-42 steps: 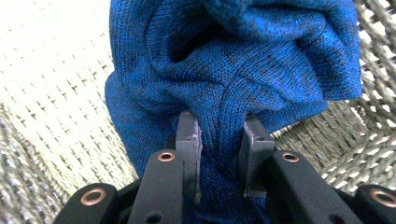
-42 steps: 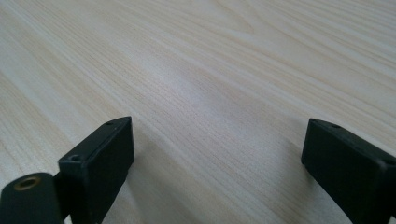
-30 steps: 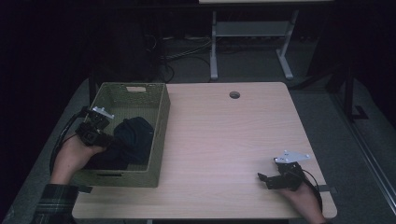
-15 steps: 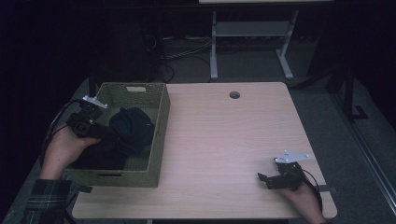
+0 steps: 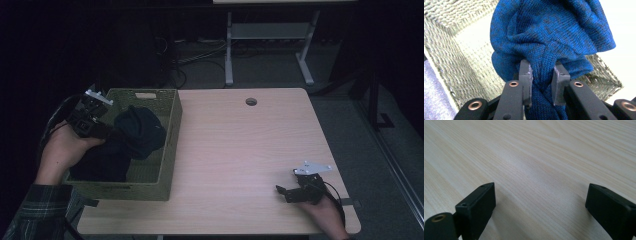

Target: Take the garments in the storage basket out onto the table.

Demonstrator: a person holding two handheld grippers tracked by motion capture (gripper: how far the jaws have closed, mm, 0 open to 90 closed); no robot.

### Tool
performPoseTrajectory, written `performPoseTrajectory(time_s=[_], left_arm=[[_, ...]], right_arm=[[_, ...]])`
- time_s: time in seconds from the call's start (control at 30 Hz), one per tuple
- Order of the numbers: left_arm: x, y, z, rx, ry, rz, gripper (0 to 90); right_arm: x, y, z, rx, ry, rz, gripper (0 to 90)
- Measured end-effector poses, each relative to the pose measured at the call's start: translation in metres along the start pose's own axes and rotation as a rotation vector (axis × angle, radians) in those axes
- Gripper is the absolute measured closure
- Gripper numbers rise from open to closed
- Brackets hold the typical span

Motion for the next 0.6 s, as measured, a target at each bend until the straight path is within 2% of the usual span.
performPoseTrajectory(time_s=[0.3,0.5,0.6], left_arm=[[0.006,0.013,0.016,0.037,0.003,-0.009,74.1],[0.01,0.019,0.025,0.071,-0.033,-0.003,74.2],[0.014,0.023,0.027,0.082,-0.052,-0.015,74.2]], right_arm=[[0.0,0.0,0.0,0.0,0.0,0.0,9.0],[0.0,0.0,0.0,0.0,0.0,0.0,9.0],[0.0,0.0,0.0,0.0,0.0,0.0,9.0]])
Point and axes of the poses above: each handheld gripper's, and its own axes: z roughly backward along the jaws, y roughly out of its top, x roughly to its right, the point moved 2 cm from there along -z, roughly forward along the jaws, and after that the axes turned 9 degrees about z, right-handed, at the moved point
